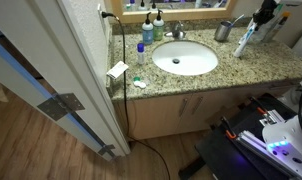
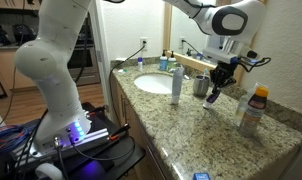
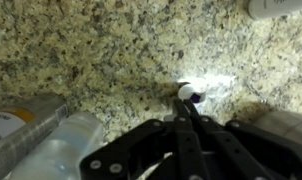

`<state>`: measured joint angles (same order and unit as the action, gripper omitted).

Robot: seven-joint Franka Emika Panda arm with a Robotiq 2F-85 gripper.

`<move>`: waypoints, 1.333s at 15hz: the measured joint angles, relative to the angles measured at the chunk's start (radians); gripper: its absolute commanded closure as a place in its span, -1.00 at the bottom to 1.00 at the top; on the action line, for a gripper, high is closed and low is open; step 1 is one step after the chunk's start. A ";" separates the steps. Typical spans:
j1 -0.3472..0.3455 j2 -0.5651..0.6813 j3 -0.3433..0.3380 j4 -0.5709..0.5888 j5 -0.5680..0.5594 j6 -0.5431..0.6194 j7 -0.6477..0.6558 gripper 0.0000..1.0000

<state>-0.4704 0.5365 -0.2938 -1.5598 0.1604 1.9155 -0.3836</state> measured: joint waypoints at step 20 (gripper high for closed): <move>0.054 0.029 -0.006 -0.035 -0.089 0.305 0.466 0.40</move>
<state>-0.4168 0.5652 -0.3001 -1.5946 0.0714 2.2201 0.0822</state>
